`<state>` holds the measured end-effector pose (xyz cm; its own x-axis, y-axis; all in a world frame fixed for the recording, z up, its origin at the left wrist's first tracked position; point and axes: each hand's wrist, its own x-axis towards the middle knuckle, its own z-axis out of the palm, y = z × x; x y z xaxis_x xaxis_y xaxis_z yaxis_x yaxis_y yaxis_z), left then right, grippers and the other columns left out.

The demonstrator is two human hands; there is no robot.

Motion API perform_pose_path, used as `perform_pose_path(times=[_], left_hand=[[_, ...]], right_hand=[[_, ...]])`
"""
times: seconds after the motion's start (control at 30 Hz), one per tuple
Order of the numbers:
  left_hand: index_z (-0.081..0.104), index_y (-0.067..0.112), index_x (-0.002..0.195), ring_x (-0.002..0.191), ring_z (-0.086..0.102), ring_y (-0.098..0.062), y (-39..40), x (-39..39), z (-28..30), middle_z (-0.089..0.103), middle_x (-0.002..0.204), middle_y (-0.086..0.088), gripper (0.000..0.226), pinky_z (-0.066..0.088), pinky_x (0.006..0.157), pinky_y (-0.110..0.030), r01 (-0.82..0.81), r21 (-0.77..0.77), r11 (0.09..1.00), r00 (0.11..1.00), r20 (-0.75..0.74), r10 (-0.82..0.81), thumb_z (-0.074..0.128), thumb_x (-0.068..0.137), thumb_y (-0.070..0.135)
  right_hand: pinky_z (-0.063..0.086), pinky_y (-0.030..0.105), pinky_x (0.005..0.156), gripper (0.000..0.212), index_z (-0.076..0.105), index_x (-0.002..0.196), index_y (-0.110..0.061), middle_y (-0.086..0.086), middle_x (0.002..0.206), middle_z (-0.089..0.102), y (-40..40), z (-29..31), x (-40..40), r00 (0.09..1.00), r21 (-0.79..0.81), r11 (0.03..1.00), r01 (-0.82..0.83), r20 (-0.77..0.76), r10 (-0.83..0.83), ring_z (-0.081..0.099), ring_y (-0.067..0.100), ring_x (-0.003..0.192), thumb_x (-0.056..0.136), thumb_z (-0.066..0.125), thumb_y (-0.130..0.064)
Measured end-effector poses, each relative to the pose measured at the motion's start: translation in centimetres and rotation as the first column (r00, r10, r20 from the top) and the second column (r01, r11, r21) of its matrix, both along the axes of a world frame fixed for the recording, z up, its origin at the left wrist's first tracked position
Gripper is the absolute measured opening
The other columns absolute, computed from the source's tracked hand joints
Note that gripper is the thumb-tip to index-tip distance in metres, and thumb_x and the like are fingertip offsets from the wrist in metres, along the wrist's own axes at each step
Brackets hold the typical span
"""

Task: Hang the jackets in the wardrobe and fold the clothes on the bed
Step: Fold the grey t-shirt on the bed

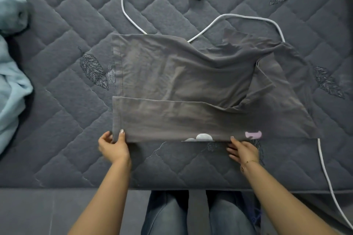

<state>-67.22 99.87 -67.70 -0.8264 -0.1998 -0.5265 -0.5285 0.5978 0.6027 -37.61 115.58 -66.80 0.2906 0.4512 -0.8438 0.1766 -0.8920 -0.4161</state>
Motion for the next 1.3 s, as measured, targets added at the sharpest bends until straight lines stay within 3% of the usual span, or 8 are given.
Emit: perform_pose_path(times=[0.1,0.2,0.4,0.63,0.83,1.07,1.2,1.3], left_hand=[[0.06,0.009,0.118,0.119,0.046,-0.033,2.3,2.0,1.7,0.047,0.131,-0.016,0.042,0.037,0.105,-0.046,0.273,-0.206,0.94,0.934,-0.179,-0.311,0.077,0.081,0.02],[0.062,0.003,0.107,0.093,0.056,-0.024,6.9,6.1,3.2,0.057,0.108,-0.013,0.025,0.045,0.098,-0.043,0.444,0.039,0.895,0.888,-0.148,-0.435,0.073,0.084,0.008],[0.058,0.009,0.079,0.043,0.06,-0.006,19.7,17.5,5.2,0.068,0.06,-0.002,0.036,0.043,0.041,-0.014,0.261,0.387,0.884,0.682,0.575,-0.453,0.048,0.101,0.036],[0.062,0.004,0.098,0.058,0.071,-0.014,29.3,22.5,3.3,0.076,0.082,-0.011,0.083,0.053,0.047,-0.018,-0.098,0.398,0.912,0.294,0.887,-0.355,0.035,0.083,0.081],[0.052,0.016,0.079,0.078,0.07,-0.014,29.4,21.8,2.5,0.076,0.097,-0.005,0.023,0.053,0.058,-0.022,-0.077,0.36,0.93,0.418,0.858,-0.297,0.044,0.097,0.027],[0.058,0.003,0.088,0.068,0.071,-0.021,25.2,21.3,4.3,0.071,0.079,-0.011,0.02,0.058,0.06,-0.03,-0.282,0.395,0.874,0.577,0.798,-0.174,0.04,0.094,0.007],[0.058,0.011,0.118,0.073,0.053,-0.012,24.0,22.5,2.2,0.057,0.087,-0.001,0.025,0.044,0.064,-0.027,0.3,0.342,0.891,0.74,0.506,-0.443,0.059,0.096,0.024],[0.053,0.011,0.121,0.092,0.06,-0.017,23.3,23.2,1.4,0.062,0.105,-0.005,0.04,0.051,0.079,-0.027,0.581,0.312,0.751,0.715,0.246,-0.655,0.073,0.086,0.01]], right_hand=[[0.052,0.025,0.058,0.029,0.059,0.109,0.001,0.012,0.091,0.066,1.5,1.4,2.0,0.988,0.082,0.991,-0.104,0.119,0.094,0.062,0.015,0.069,0.09,0.069,-0.019],[0.053,0.019,0.051,0.018,0.06,0.105,0.001,0.007,0.08,0.064,4.9,2.9,4.1,0.983,0.175,0.968,-0.178,0.067,0.168,0.061,0.012,0.065,0.092,0.064,-0.012],[0.047,0.013,0.044,0.006,0.057,0.095,-0.01,0.008,0.079,0.059,17.6,3.3,7.3,0.95,0.373,0.875,-0.309,0.087,0.299,0.06,0.002,0.051,0.097,0.054,-0.005],[0.046,0.021,0.034,0.034,0.049,0.119,-0.01,0.004,0.093,0.053,30.0,-0.3,4.6,0.851,0.295,0.812,-0.504,0.005,0.526,0.055,0.016,0.055,0.09,0.067,-0.014],[0.042,0.018,0.034,0.015,0.055,0.083,-0.013,0.001,0.073,0.06,31.0,-0.8,4.2,0.749,0.404,0.691,-0.6,-0.021,0.662,0.059,0.003,0.041,0.09,0.068,-0.012],[0.047,0.02,0.08,0.021,0.063,0.084,-0.004,0.004,0.088,0.064,22.9,3.8,14.4,0.645,0.597,0.535,-0.598,-0.039,0.764,0.06,0.007,0.084,0.077,0.067,0.015],[0.042,0.021,0.099,0.024,0.072,0.096,-0.005,0.004,0.118,0.063,18.7,1.8,18.5,0.275,0.475,0.143,-0.868,0.222,0.936,0.059,0.017,0.112,0.077,0.065,0.008],[0.038,0.022,0.104,0.029,0.071,0.107,-0.001,0.008,0.126,0.06,16.4,0.4,19.2,0.261,0.46,0.1,-0.882,0.302,0.917,0.056,0.021,0.119,0.079,0.066,0.005]])
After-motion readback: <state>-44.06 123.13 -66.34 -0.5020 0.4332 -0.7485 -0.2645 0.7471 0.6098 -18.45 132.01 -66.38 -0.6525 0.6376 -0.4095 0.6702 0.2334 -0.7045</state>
